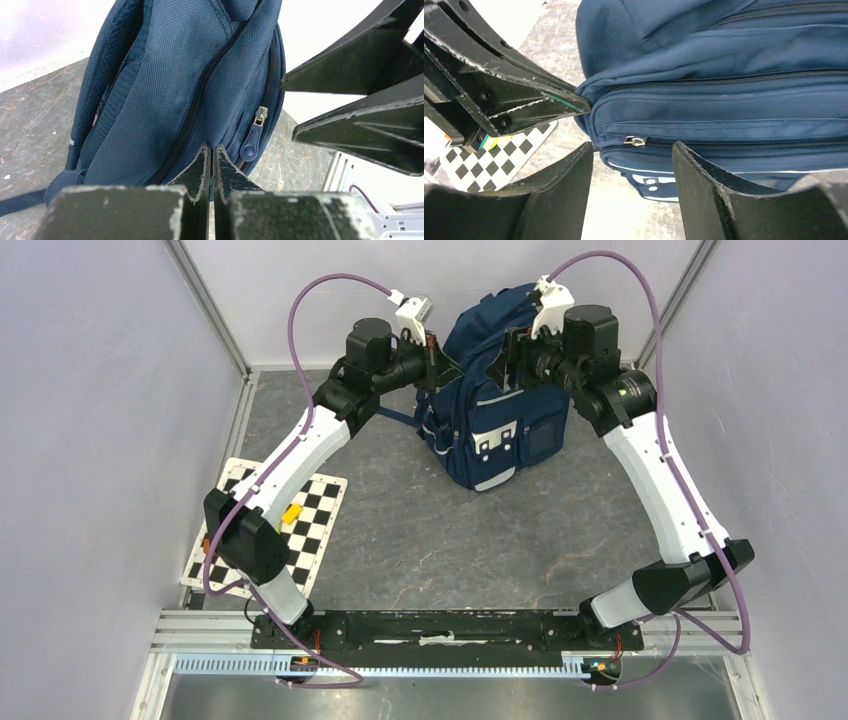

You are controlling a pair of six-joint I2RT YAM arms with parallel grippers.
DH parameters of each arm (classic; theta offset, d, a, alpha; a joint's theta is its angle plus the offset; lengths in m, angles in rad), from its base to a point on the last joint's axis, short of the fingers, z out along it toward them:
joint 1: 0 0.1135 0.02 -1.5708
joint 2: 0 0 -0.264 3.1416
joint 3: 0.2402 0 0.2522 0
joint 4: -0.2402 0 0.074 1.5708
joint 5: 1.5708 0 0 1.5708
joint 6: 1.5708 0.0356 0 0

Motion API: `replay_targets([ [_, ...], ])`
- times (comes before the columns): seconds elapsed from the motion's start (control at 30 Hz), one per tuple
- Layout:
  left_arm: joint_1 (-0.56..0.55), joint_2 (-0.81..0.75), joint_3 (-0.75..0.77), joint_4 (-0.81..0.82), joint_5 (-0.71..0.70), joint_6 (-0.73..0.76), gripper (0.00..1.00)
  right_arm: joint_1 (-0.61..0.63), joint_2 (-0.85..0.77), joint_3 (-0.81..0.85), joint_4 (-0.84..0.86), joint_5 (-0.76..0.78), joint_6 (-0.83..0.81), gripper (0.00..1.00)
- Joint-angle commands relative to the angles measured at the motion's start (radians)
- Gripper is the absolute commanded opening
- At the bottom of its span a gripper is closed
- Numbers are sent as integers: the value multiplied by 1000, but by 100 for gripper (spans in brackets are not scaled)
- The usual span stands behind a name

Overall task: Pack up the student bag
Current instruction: Zip the student bag at the center of the board.

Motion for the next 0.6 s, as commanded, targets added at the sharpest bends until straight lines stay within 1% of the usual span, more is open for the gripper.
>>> replay_targets([
  [0.0, -3, -5, 20, 76, 21, -51, 2, 5, 22, -2, 3, -92, 12, 62],
  [0.17, -3, 0, 22, 80, 21, -55, 2, 7, 38, -5, 13, -139, 42, 56],
  [0.33, -3, 6, 22, 82, 21, -58, 2, 16, 38, -40, 15, -137, 43, 55],
  [0.57, -3, 9, 22, 84, 21, -59, 2, 35, 90, 38, -83, -49, 7, 54],
])
